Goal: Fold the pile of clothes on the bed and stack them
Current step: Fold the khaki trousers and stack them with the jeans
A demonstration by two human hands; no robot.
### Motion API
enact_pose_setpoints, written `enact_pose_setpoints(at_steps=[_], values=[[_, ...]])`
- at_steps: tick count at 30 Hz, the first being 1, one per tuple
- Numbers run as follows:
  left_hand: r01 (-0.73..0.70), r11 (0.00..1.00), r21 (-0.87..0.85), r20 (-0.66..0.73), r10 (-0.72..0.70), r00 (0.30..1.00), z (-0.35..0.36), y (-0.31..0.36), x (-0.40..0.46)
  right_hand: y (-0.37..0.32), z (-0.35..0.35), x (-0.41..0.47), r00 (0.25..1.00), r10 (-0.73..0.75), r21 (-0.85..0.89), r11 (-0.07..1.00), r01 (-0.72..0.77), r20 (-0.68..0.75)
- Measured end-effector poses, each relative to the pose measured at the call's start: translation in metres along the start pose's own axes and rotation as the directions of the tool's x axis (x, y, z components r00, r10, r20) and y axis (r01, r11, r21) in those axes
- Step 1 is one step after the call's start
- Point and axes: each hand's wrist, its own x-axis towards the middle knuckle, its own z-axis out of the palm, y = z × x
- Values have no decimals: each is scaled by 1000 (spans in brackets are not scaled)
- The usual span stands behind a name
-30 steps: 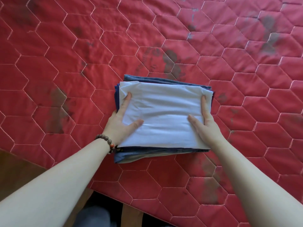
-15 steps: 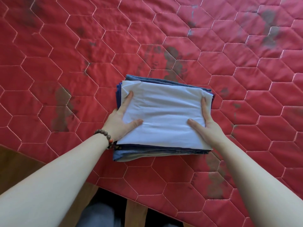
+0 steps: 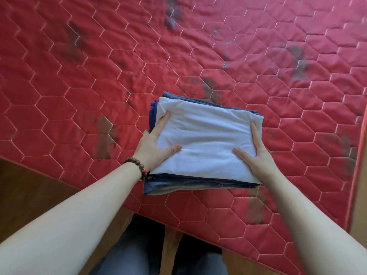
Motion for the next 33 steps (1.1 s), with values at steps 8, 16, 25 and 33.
enact_pose_setpoints(at_steps=[8, 16, 25, 33], values=[[-35, 999, -27, -166, 30, 986, -94, 81, -92, -115, -39, -67, 987, -151, -6, 988, 152, 63], [-42, 981, -190, -433, -45, 900, -139, 101, -201, -215, -47, -113, 914, -321, -106, 929, 355, 247], [8, 970, -243, -612, -159, 775, -220, 52, -309, -307, 52, -157, 789, -414, -77, 864, 498, 455], [89, 957, -277, -702, -265, 661, -314, -53, -387, -381, 217, -192, 689, -421, -75, 821, 566, 590]])
